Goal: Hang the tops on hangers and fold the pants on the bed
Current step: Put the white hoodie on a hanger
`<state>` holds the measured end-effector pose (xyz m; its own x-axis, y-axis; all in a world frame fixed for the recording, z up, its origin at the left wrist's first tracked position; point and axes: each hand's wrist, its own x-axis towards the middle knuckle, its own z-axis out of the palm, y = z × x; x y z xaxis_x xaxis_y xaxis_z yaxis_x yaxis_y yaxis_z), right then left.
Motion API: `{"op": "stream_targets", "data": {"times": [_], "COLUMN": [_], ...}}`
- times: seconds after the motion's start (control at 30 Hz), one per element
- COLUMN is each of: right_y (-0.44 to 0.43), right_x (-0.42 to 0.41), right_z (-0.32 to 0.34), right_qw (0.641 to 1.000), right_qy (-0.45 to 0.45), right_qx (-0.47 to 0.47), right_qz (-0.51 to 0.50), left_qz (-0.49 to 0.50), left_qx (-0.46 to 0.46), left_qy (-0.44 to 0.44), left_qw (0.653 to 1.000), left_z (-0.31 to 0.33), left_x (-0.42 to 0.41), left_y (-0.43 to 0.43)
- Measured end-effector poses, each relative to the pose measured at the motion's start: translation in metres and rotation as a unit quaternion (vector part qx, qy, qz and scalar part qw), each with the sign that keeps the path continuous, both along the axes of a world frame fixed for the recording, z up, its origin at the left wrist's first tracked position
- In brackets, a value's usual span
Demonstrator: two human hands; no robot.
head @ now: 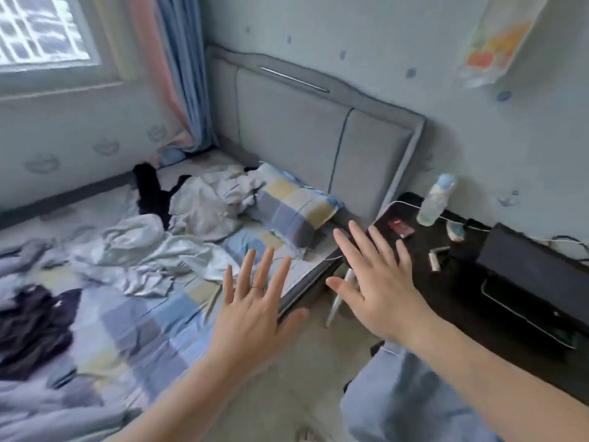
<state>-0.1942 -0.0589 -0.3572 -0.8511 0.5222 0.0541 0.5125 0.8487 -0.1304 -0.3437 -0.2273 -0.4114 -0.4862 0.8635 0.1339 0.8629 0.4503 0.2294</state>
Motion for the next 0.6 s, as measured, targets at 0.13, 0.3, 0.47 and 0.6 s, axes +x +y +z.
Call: {"op": "stream_targets", "data": {"times": [0.13,0.3,0.47,0.6], "right_y": [-0.019,-0.013,0.016,0.052], "right_x": [-0.091,-0.191,-0.279,-0.342], "right_z": [-0.047,-0.093,-0.119,-0.134], "right_qw": [0.994,0.978,0.959,0.949], "right_qy": [-0.011,-0.051,-0.120,-0.151], "right_qx": [-0.072,-0.145,-0.192,-0.215], "right_qz": [0.084,0.142,0.173,0.176], "left_qz": [0.113,0.244,0.327,0.351], "left_qx": [-0.042,-0.089,-0.106,-0.111], "left_qy": [-0.030,-0.083,-0.141,-0.167], "left_qw": [0.992,0.962,0.928,0.915], "left_z": [-0.053,-0.094,-0.105,-0.113], "left_x": [-0.057,-0.127,-0.186,-0.239], "left_y": [-0.050,-0.082,-0.072,-0.041]}}
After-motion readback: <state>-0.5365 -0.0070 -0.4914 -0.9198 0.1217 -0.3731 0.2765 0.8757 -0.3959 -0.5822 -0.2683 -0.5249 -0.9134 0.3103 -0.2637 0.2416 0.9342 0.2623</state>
